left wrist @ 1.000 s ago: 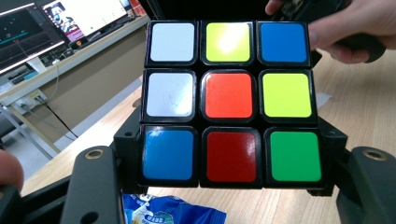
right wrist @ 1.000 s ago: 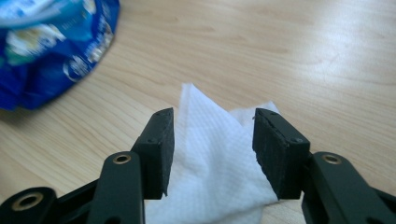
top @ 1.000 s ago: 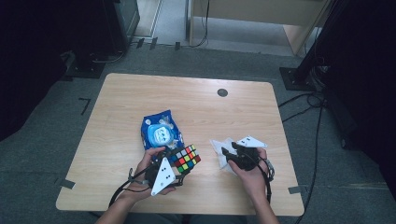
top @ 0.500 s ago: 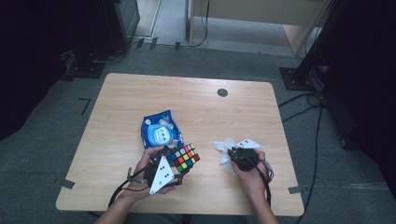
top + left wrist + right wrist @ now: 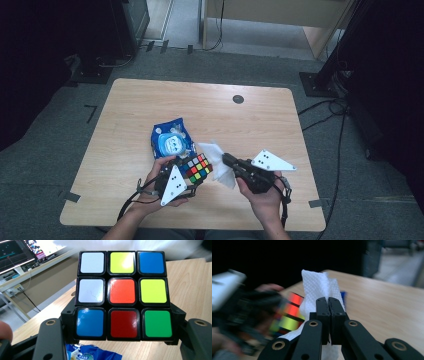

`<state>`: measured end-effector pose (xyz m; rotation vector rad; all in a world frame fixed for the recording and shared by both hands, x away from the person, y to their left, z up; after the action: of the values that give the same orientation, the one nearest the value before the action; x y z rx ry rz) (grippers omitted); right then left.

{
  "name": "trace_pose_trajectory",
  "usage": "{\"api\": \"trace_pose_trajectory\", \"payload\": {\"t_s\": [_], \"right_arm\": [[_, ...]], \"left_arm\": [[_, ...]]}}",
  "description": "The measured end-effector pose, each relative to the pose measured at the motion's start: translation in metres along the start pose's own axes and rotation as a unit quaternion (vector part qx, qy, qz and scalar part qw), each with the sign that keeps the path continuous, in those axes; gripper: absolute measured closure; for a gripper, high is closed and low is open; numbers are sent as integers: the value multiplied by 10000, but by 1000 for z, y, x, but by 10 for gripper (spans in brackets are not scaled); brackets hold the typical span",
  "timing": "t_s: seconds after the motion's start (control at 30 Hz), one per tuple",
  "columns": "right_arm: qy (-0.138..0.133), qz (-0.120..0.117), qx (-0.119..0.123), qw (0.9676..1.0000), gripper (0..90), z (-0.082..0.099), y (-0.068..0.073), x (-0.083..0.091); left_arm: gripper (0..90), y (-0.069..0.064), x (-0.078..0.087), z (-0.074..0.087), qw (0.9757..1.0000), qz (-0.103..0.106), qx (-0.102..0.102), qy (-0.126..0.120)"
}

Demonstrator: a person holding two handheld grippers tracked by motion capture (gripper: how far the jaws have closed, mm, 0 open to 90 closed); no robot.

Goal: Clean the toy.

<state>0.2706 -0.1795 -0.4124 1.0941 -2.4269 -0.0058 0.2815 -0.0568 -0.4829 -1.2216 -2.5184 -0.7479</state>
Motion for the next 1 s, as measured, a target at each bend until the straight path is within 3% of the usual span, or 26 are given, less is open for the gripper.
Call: {"api": "trace_pose_trajectory", "payload": {"t_s": [0.13, 0.23, 0.4, 0.53, 0.63, 0.73, 0.87, 0.93, 1.0], "right_arm": [[-170, -469, 114, 9987, 888, -10, 31, 1], [-120, -417, 130, 9990, 888, -6, 32, -7], [-9, -284, -114, 9995, 888, 9, 20, -21], [187, 53, -106, 9998, 887, 20, 3, -29], [669, 452, -214, 9965, 887, 39, -20, -41], [856, 617, -426, 9935, 887, 55, -35, -46], [533, 632, -406, 9958, 888, 40, -33, -31], [223, 496, -338, 9979, 887, 23, -24, -18], [-111, 193, -233, 9995, 887, 5, -7, -4]], "left_arm": [[337, -4, 0, -2, 10000, 26, -25, -32], [337, -5, 3, -6, 9999, 56, -12, -101], [338, -6, 7, -10, 9998, 136, -64, -153], [340, -6, 8, -10, 9997, 150, -83, -146], [340, -5, 11, -14, 9994, 193, -5, -273], [340, -3, 11, -14, 9996, 97, -80, -242], [340, -1, 6, -5, 9999, 55, -32, -100], [340, -1, 3, -4, 9999, 71, -10, -73], [340, -2, 2, -2, 10000, 81, -24, -35]]}}
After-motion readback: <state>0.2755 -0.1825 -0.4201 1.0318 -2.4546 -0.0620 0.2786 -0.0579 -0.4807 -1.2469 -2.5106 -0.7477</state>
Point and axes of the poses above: each handheld gripper's, and its own axes: x roughly backward along the jaws, z roughly out of its underside, y roughly to its left, the point moved 9 cm from there along -x, roughly forward along the jaws, and after that the axes turned 11 degrees about y, right-handed, at the moved point
